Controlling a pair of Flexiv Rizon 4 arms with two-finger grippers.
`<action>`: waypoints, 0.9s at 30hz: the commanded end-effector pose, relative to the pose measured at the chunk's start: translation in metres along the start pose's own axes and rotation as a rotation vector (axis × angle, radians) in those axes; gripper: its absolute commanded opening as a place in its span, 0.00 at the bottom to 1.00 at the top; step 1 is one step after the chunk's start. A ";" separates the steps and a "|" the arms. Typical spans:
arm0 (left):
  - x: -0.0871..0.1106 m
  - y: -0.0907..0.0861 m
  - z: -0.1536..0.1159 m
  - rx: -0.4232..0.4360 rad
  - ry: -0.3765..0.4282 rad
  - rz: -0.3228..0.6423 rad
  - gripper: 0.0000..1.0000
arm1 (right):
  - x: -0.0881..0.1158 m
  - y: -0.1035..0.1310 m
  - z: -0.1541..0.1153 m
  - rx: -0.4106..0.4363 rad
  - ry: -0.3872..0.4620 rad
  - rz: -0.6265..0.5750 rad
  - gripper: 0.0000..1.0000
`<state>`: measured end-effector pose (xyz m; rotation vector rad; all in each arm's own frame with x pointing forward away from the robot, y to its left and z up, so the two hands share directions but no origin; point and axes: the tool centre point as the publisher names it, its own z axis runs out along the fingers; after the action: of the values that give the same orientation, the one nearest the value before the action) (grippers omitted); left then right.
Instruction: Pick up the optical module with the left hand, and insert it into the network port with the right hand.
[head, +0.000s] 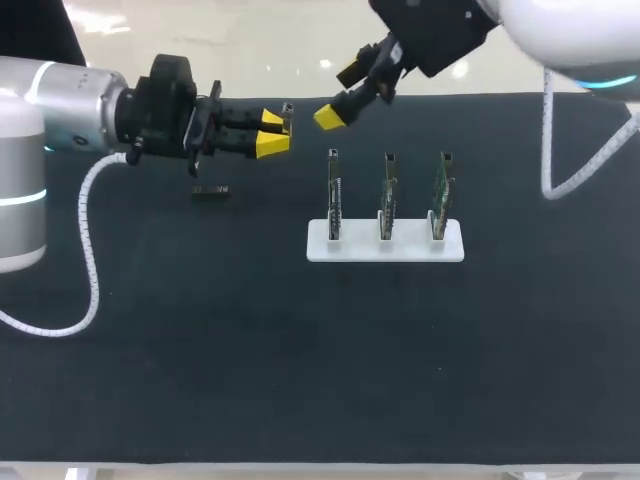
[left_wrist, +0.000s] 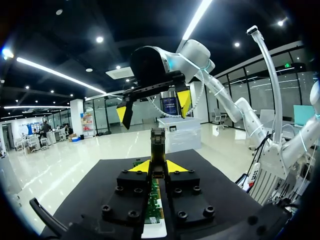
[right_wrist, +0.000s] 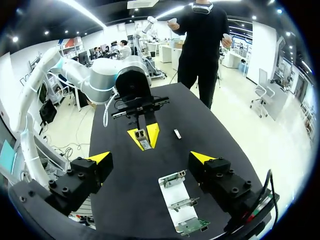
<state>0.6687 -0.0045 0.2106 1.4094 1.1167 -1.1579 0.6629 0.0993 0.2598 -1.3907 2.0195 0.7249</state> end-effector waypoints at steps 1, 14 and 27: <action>0.000 0.001 0.000 0.001 0.001 0.000 0.00 | -0.005 0.010 0.008 0.025 0.005 -0.006 1.00; 0.000 0.001 0.000 0.001 0.001 0.000 0.00 | -0.017 0.008 0.024 -0.003 0.019 -0.112 1.00; 0.000 0.001 0.000 0.001 0.001 0.000 0.00 | -0.022 0.012 0.035 0.018 0.025 -0.158 1.00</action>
<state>0.6687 -0.0045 0.2106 1.4094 1.1166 -1.1579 0.6673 0.1372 0.2546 -1.5471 1.8981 0.6323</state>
